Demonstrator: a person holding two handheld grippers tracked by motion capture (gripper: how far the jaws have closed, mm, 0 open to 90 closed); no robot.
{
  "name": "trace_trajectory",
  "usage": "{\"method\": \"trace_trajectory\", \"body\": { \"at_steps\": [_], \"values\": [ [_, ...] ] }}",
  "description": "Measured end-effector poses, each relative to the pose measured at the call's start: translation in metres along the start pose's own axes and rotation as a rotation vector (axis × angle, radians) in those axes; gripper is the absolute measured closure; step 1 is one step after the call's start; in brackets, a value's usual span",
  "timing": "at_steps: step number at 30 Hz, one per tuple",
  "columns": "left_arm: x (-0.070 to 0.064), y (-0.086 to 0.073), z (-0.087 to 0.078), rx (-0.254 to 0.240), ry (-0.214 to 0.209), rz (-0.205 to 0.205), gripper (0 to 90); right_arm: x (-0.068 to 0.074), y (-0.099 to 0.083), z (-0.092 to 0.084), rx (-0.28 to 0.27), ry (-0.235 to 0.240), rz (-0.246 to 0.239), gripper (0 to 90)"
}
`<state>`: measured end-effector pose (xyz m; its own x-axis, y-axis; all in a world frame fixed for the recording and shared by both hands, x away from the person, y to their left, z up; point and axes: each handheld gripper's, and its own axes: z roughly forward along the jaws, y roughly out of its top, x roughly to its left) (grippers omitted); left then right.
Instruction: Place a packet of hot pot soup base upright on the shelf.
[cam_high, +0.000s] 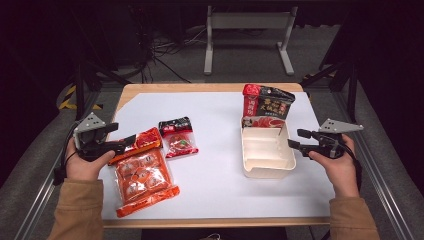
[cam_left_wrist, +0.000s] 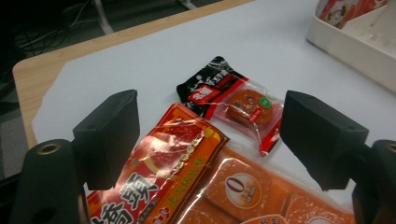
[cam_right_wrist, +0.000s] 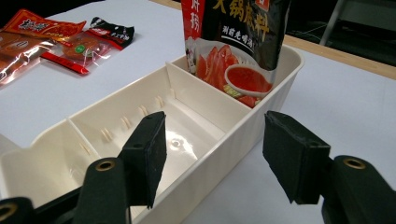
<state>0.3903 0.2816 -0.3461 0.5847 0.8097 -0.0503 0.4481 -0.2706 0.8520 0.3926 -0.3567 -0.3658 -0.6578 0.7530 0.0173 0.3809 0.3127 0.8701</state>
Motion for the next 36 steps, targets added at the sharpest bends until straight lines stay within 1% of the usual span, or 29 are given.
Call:
{"method": "trace_trajectory", "body": {
  "at_steps": [2, 5, 7, 10, 12, 14, 15, 16, 17, 18, 20, 22, 23, 25, 26, 27, 29, 30, 31, 32, 33, 34, 36],
  "values": [
    [0.005, -0.003, 0.000, -0.003, 0.016, -0.010, 20.9, -0.001, 0.000, 0.001, 0.002, -0.001, -0.002, 39.8],
    [0.010, -0.009, -0.002, -0.044, 0.066, -0.007, 22.2, -0.001, 0.001, 0.003, 0.006, 0.001, 0.001, 39.4],
    [0.015, -0.012, -0.004, -0.061, 0.072, -0.007, 23.4, -0.001, 0.001, 0.005, 0.011, 0.002, 0.000, 39.0],
    [0.022, -0.016, -0.002, -0.050, 0.075, -0.030, 23.6, -0.001, 0.001, 0.006, 0.016, 0.005, 0.001, 38.7],
    [0.028, -0.020, 0.001, -0.042, 0.067, -0.054, 23.6, -0.001, 0.000, 0.006, 0.017, 0.004, 0.001, 38.7],
    [0.033, -0.026, 0.004, -0.031, 0.066, -0.091, 23.5, -0.001, 0.000, 0.006, 0.015, 0.005, 0.007, 38.7],
    [0.035, -0.028, 0.006, -0.034, 0.061, -0.106, 23.3, -0.001, -0.001, 0.006, 0.018, 0.004, 0.011, 38.7],
    [0.035, -0.028, 0.006, -0.034, 0.061, -0.106, 23.3, -0.001, -0.001, 0.006, 0.017, 0.006, 0.014, 38.6],
    [0.040, -0.034, 0.010, -0.029, 0.054, -0.130, 23.3, -0.002, -0.002, 0.007, 0.011, 0.016, 0.019, 38.5],
    [0.042, -0.036, 0.013, -0.016, 0.068, -0.136, 23.2, -0.001, -0.002, 0.007, 0.009, 0.023, 0.022, 38.4],
    [0.047, -0.040, 0.016, 0.000, 0.081, -0.146, 22.3, -0.001, -0.004, 0.008, 0.011, 0.022, 0.021, 38.0],
    [0.048, -0.042, 0.016, 0.004, 0.083, -0.151, 21.8, -0.001, -0.004, 0.009, 0.013, 0.020, 0.023, 37.7],
    [0.051, -0.045, 0.017, 0.007, 0.087, -0.163, 21.8, -0.001, -0.005, 0.010, 0.016, 0.018, 0.024, 37.5],
    [0.053, -0.046, 0.018, 0.007, 0.090, -0.167, 21.5, -0.001, -0.005, 0.010, 0.019, 0.017, 0.023, 37.3],
    [0.055, -0.048, 0.019, 0.012, 0.093, -0.177, 21.5, -0.002, -0.006, 0.011, 0.021, 0.015, 0.021, 37.2],
    [0.057, -0.049, 0.019, 0.009, 0.088, -0.189, 20.8, -0.002, -0.006, 0.011, 0.025, 0.015, 0.021, 37.1],
    [0.062, -0.054, 0.020, -0.003, 0.067, -0.242, 20.2, -0.002, -0.007, 0.013, 0.024, 0.018, 0.021, 37.1],
    [0.064, -0.057, 0.021, -0.009, 0.068, -0.258, 20.0, -0.002, -0.007, 0.013, 0.018, 0.024, 0.022, 37.1],
    [0.064, -0.057, 0.021, -0.009, 0.068, -0.258, 19.7, -0.002, -0.007, 0.013, 0.018, 0.024, 0.022, 37.1],
    [0.066, -0.059, 0.022, -0.003, 0.078, -0.261, 19.7, -0.002, -0.007, 0.014, 0.014, 0.030, 0.024, 37.1],
    [0.068, -0.062, 0.023, -0.001, 0.085, -0.273, 19.3, -0.001, -0.007, 0.014, 0.014, 0.032, 0.024, 37.1],
    [0.070, -0.065, 0.024, -0.003, 0.084, -0.286, 19.3, -0.001, -0.007, 0.014, 0.016, 0.032, 0.025, 37.1],
    [0.074, -0.071, 0.027, 0.013, 0.098, -0.309, 19.3, -0.001, -0.007, 0.015, 0.017, 0.034, 0.024, 37.1]
  ]
}}
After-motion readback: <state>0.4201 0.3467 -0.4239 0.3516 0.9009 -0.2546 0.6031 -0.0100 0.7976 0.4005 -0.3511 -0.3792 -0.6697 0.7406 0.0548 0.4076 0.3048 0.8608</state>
